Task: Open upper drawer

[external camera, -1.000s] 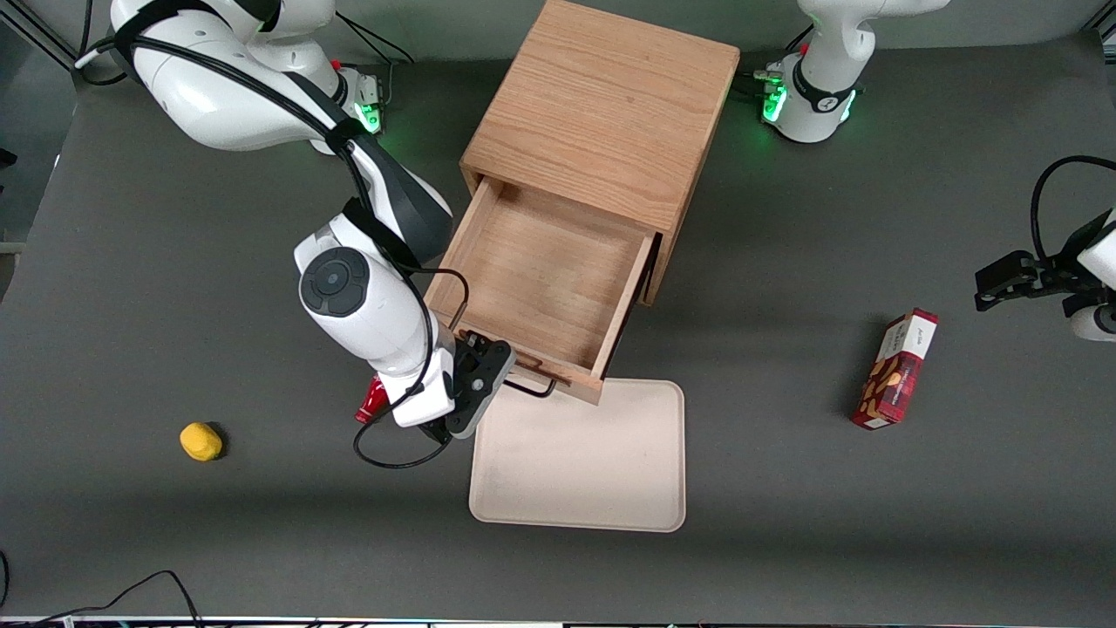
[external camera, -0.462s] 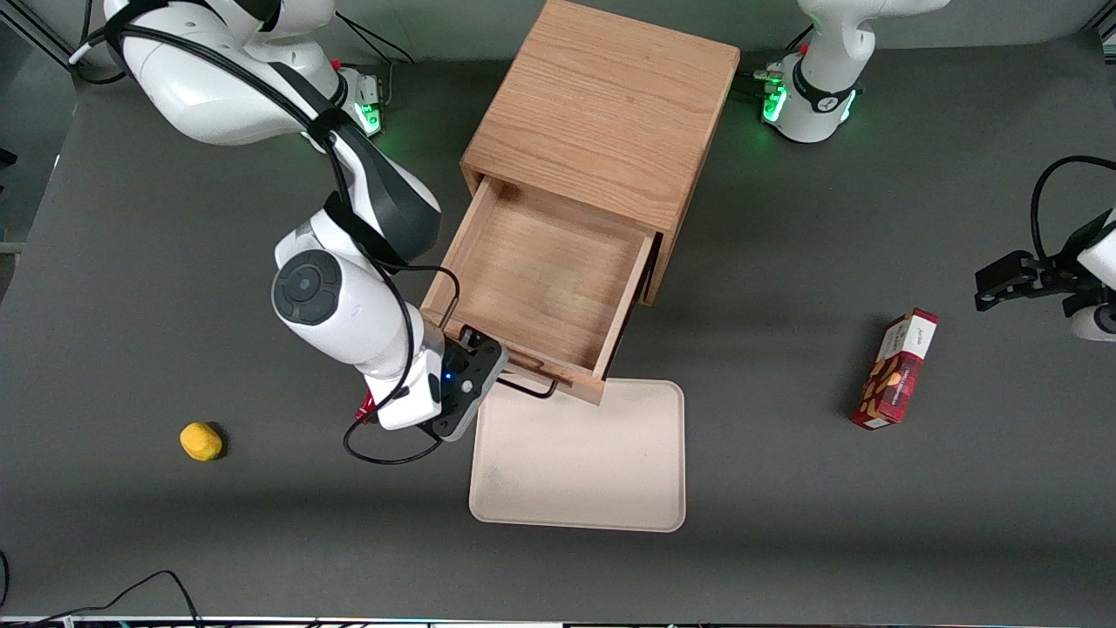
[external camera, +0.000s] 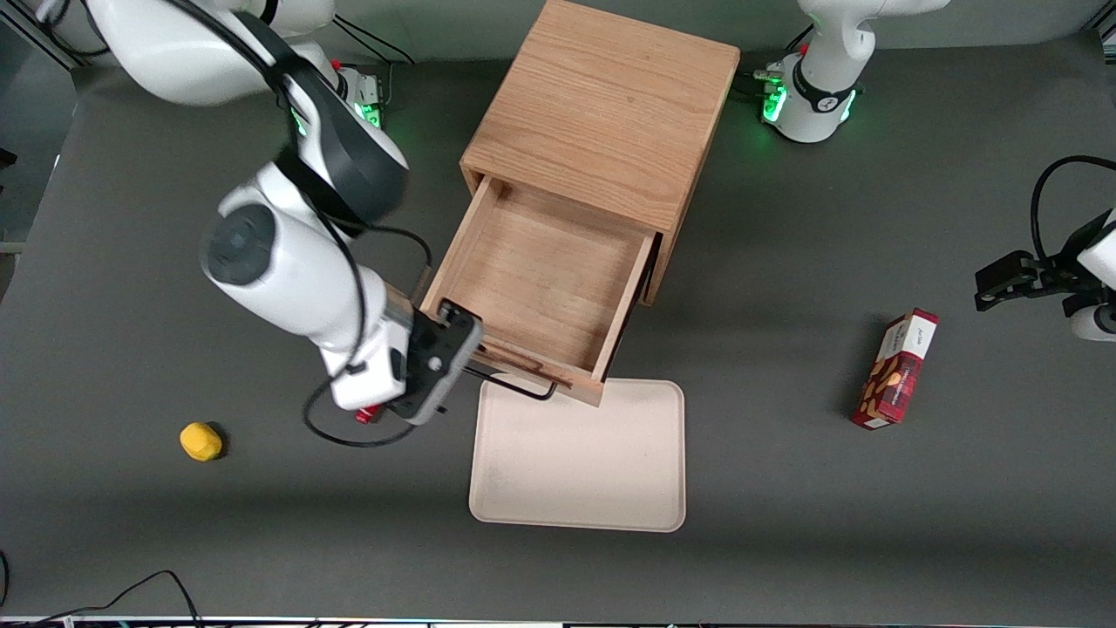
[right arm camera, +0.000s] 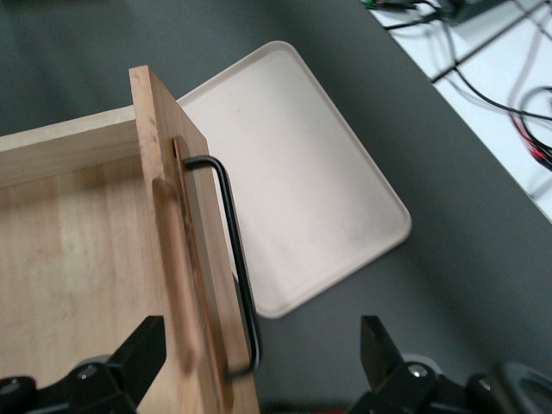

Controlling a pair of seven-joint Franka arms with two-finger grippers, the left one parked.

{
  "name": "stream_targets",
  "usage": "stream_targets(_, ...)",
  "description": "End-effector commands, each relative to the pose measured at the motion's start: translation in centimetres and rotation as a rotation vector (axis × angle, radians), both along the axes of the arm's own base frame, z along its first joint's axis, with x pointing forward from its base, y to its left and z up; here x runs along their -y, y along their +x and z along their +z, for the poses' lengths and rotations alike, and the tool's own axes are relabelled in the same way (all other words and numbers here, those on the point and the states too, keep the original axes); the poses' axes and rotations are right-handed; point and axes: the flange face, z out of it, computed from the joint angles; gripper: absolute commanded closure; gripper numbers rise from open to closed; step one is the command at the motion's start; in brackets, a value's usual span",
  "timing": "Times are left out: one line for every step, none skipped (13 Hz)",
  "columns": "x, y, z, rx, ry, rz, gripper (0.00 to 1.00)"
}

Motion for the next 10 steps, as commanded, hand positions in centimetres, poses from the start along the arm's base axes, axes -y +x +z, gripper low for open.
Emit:
stream_targets(6.9,-3.3,4.8,-0.098,-0.062,-0.233,0.00)
stream_targets(9.2,-4.0,5.9,-0.133,-0.093,-0.353,0.00)
stream_targets(11.0,-5.1,6.5,-0.163,-0.128,-0.456,0.00)
stream_targets(13.1,-6.6,6.8,-0.183,-0.153,-0.570,0.00)
stream_targets(17.4,-8.5,7.3,-0.199,-0.173,-0.780,0.00)
stream_targets(19.6,-9.6,7.7,-0.200,-0.181,-0.854,0.00)
stream_targets(21.9,-10.2,7.6,-0.206,-0.190,-0.901,0.00)
stream_targets(23.6,-10.7,7.6,-0.209,-0.196,-0.931,0.00)
stream_targets(24.2,-11.0,7.8,-0.205,-0.200,-0.932,0.00)
stream_targets(24.9,-10.9,8.0,-0.204,-0.198,-0.943,0.00)
